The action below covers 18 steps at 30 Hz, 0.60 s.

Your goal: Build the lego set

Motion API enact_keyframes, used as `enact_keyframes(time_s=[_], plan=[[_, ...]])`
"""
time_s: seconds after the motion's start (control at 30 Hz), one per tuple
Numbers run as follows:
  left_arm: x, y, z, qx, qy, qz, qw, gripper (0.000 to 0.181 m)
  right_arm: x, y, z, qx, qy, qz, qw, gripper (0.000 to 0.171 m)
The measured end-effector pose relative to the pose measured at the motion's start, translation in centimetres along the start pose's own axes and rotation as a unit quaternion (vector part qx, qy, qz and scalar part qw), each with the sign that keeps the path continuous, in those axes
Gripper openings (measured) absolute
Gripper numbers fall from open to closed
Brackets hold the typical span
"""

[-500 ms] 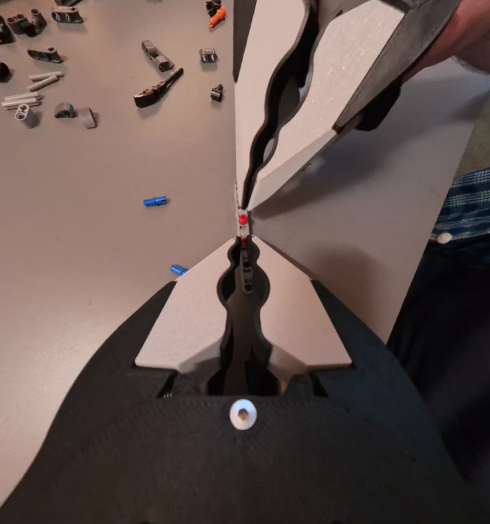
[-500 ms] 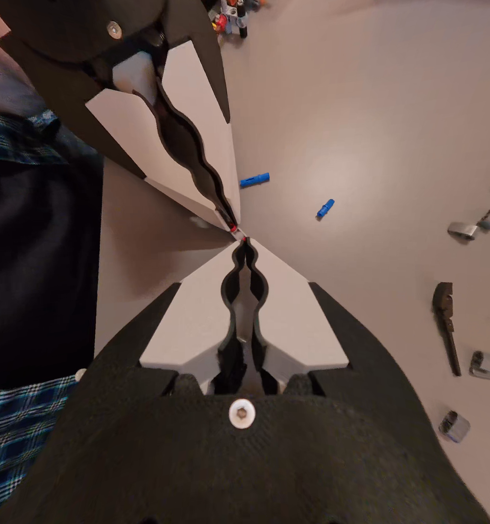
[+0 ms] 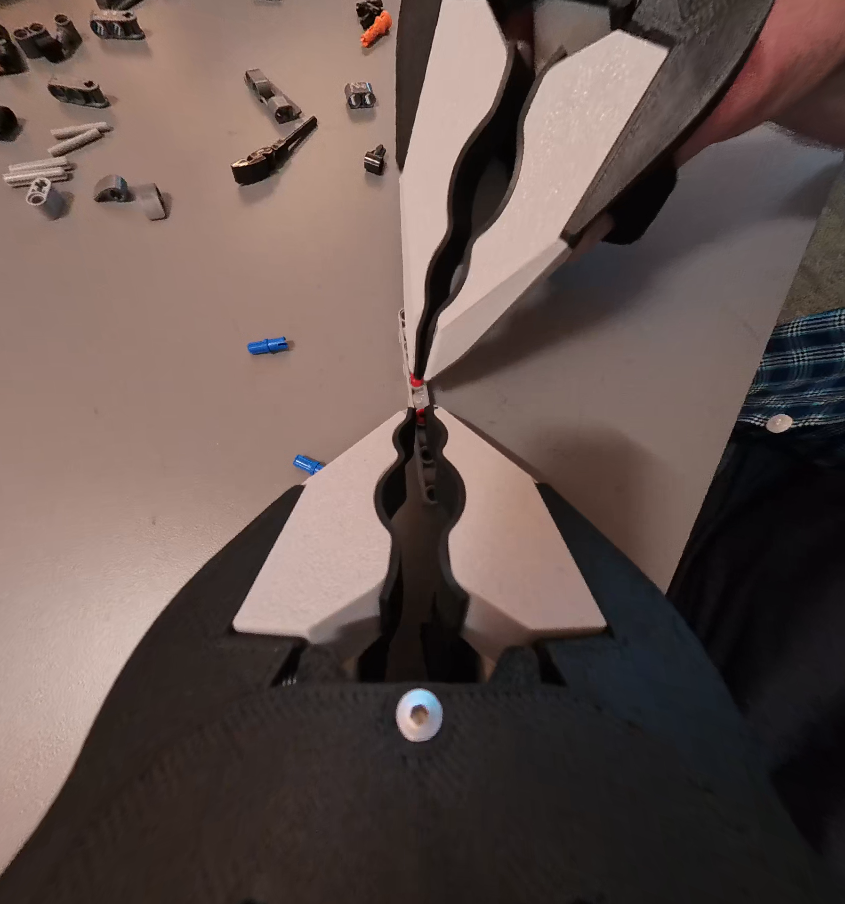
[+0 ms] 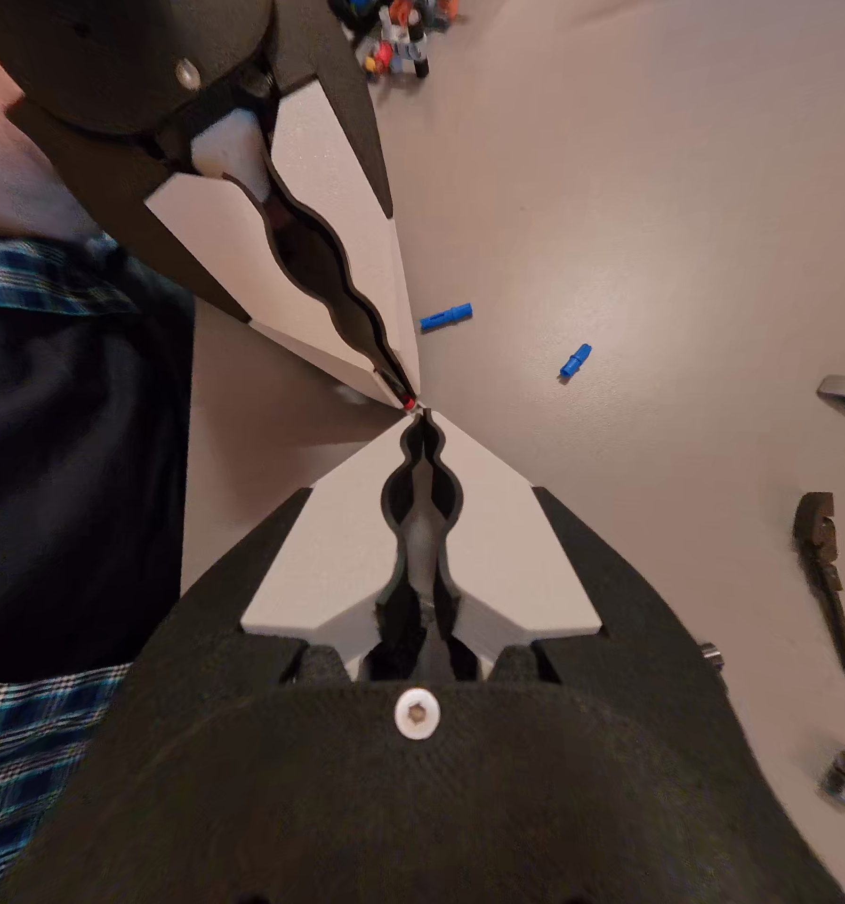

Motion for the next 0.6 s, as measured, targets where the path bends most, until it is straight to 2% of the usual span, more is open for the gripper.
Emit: enact_keyframes(time_s=[0.03, 0.33, 0.6], plan=[[-0.01, 0.01, 0.0, 0.0, -0.001, -0.001, 1.0, 0.003, 0.02, -0.18, 0.08, 0.007, 0.002, 0.002, 1.0, 0.0], [-0.05, 0.03, -0.01, -0.001, -0.004, -0.003, 1.0, 0.003, 0.38, 0.06, -0.25, -0.026, 0.001, -0.009, 1.0, 0.0], [-0.06, 0.08, -0.02, -0.002, -0.006, -0.005, 1.0, 0.003, 0.76, 0.48, 0.65, -0.12, 0.016, -0.009, 0.993, 0.0]])
Point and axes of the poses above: each gripper's, where its closed fingertips meet, y out along the fingers, z out of its top, x = y × z across the jaws, the point moved 6 cm from there along -y, back along the fingers, and after that the axes turned 13 degrees about z, right-handed, at the moved point
